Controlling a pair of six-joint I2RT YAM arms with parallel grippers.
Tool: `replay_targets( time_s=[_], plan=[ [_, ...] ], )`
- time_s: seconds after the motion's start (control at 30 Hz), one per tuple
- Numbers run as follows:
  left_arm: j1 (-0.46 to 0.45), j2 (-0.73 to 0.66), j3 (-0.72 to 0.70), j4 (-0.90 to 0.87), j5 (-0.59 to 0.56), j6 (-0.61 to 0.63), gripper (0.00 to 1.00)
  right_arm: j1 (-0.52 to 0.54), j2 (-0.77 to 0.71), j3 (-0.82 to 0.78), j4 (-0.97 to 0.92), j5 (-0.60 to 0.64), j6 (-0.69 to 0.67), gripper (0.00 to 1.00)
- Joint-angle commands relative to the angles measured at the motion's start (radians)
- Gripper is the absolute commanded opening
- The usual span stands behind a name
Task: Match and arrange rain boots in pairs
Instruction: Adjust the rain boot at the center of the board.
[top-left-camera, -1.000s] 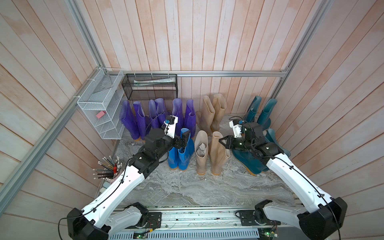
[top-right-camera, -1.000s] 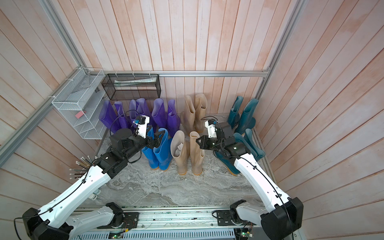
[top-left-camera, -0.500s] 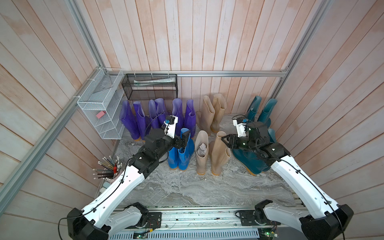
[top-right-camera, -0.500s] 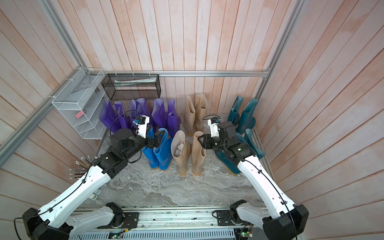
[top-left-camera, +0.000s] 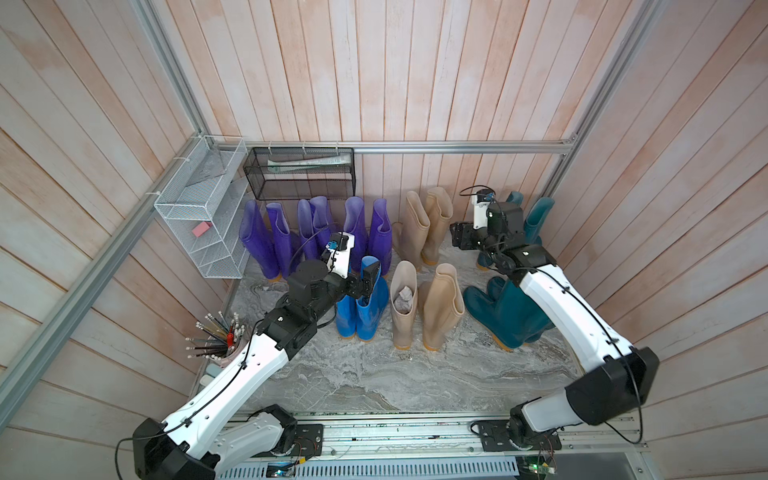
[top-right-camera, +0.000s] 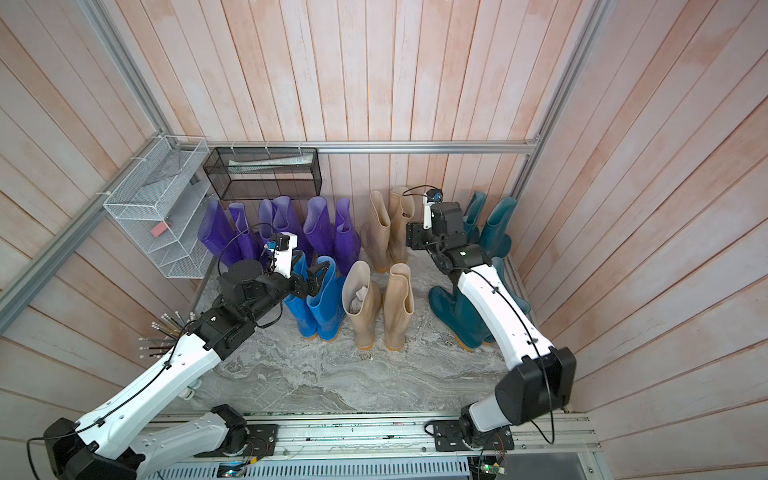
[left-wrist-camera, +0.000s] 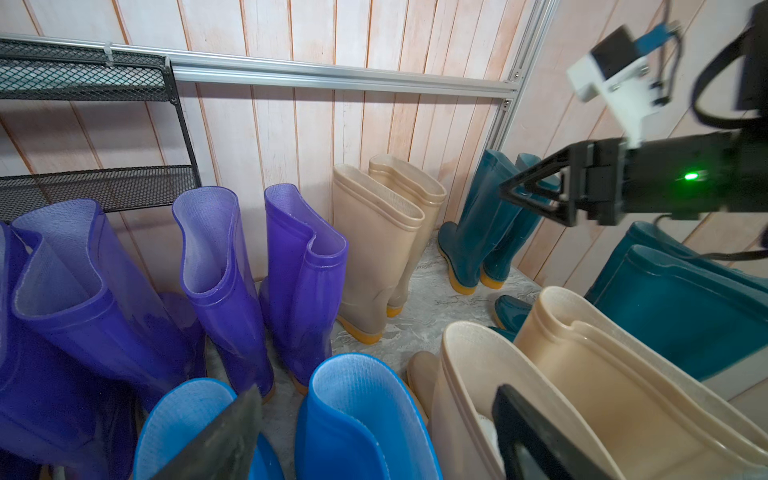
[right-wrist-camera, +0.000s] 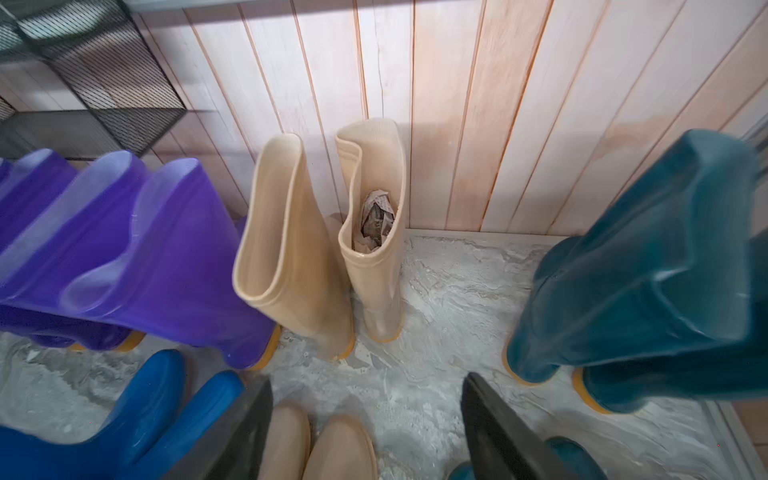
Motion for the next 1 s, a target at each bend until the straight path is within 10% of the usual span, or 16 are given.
replay_targets(
  time_s=[0.0, 0.33, 0.6, 0.97],
  plan=[
    [0.007, -0.008, -0.018, 0.031, -0.028, 0.019, 0.90, -0.032, 0.091, 0.060, 0.088, -0.059, -0.023, 0.77],
    [0.016, -0.010, -0.022, 0.065, -0.063, 0.037, 0.90, -0.061, 0.325, 0.154, 0.178, -0.170, 0.005, 0.80],
    [0.016, -0.014, 0.057, 0.009, -0.066, -0.043, 0.88, -0.067, 0.396, 0.199, 0.260, -0.291, 0.034, 0.02],
    [0.013, -0.010, 0.072, 0.010, -0.041, -0.113, 0.84, -0.051, 0.309, 0.061, 0.363, -0.345, 0.126, 0.00]
  ],
)
